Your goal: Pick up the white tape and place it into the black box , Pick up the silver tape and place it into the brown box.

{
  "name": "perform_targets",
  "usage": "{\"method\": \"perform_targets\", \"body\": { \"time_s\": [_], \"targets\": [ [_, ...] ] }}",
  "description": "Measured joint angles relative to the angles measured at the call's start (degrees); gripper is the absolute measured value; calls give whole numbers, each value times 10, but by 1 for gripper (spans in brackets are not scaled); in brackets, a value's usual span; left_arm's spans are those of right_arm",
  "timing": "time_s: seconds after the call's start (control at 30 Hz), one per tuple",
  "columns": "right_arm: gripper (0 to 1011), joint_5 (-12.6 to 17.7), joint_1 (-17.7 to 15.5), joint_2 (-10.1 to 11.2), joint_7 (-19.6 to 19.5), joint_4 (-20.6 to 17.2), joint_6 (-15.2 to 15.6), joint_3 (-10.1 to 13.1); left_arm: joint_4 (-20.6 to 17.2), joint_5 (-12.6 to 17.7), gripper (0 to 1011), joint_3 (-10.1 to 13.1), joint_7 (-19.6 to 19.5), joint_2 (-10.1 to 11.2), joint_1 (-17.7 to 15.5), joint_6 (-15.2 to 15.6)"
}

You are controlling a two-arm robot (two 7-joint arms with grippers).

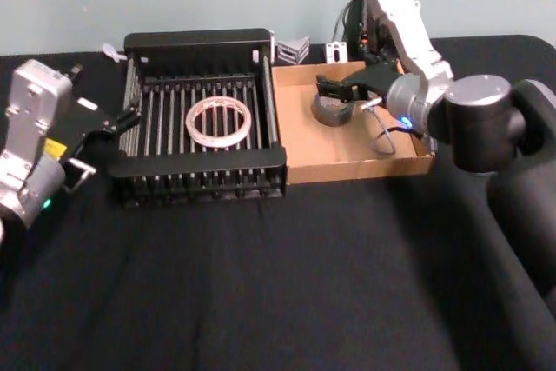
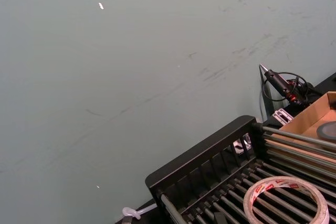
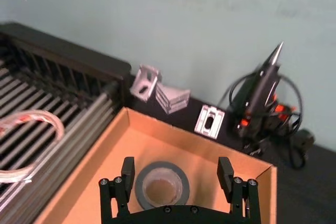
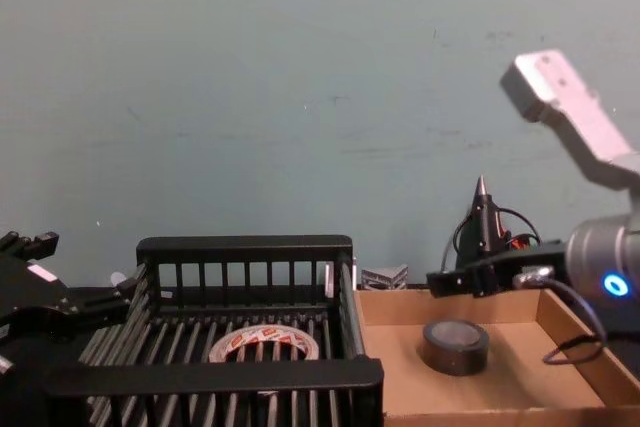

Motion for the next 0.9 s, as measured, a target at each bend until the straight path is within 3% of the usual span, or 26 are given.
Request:
{"method": "perform_targets", "body": {
  "time_s": [0.3, 0.43, 0.67, 0.9],
  "targets": [
    [1003, 0, -97, 40, 22, -129, -73, 25, 0, 0, 1001, 0, 0, 0, 0, 0],
    [1003, 3, -157, 68, 34, -183, -143, 33, 0, 0, 1001, 0, 0, 0, 0, 0],
    [1002, 4, -228, 95, 40, -221, -239, 39, 0, 0, 1001, 0, 0, 0, 0, 0],
    [1003, 4, -264, 99, 36, -222, -276, 39, 0, 0, 1001, 0, 0, 0, 0, 0]
  ]
}}
